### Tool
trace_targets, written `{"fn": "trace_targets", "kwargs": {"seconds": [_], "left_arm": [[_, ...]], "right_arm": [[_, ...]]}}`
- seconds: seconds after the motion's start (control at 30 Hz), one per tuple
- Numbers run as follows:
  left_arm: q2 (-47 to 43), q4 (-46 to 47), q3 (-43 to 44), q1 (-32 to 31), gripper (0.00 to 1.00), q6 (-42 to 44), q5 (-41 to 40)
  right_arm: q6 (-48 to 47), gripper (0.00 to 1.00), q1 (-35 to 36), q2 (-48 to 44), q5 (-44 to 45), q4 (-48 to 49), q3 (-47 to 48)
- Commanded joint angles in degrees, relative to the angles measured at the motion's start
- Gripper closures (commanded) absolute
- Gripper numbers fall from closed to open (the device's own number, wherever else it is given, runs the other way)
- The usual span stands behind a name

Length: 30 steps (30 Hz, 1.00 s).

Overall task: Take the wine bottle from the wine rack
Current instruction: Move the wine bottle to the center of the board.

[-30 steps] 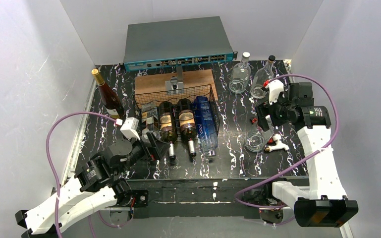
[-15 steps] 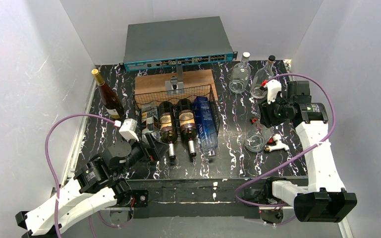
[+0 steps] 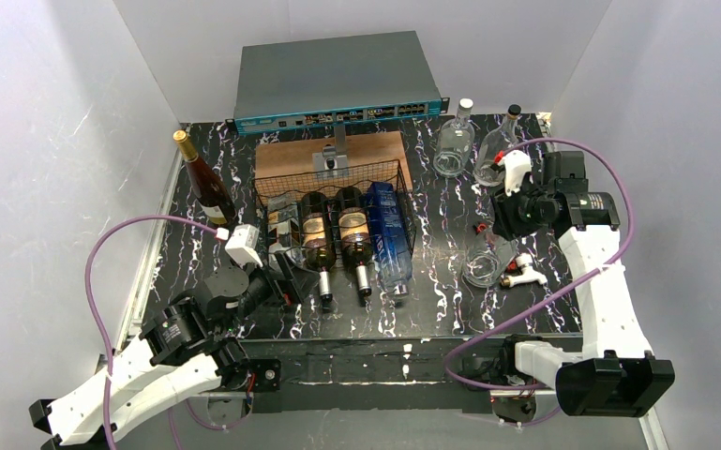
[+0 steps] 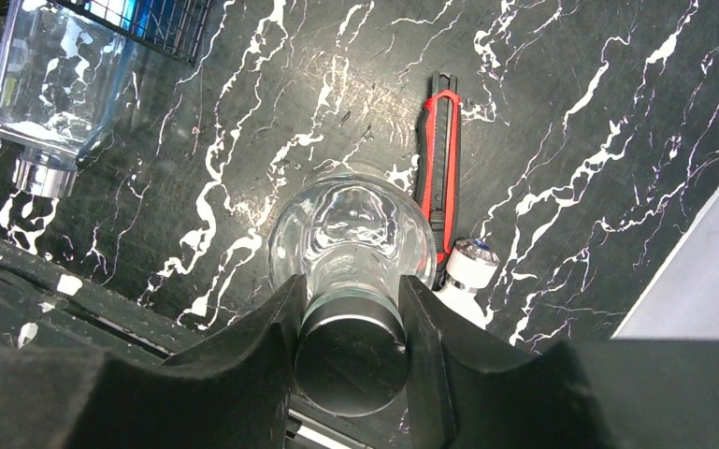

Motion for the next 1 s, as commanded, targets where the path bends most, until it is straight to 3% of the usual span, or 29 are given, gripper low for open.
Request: {"fn": "trace_targets", "kwargs": {"seconds": [0.0,0.17,0.3,0.97], "left_arm": [[-0.5,-0.7,-0.3,0.0,0.02,0.1,-1.9],[-1.3,-1.3,-0.3,0.0,0.02,-0.1,-2.4],[-1.8,-1.8,-0.2,0.0,0.02,0.0,-2.9],[-3.0,-2.6,0.1,0.0,0.02,-0.2,-3.7]], "right_arm": [[-0.5,0.8,0.0,1.6,-1.5,2.6,3.5],[-0.2,0.92,0.0,3.6,-2.9,6.3,6.0],[1.0,0.95,0.0,6.0,-4.2,9.5,7.6],[6.9,0.96,0.0,21.3,-2.4,24.5,19.2]]}}
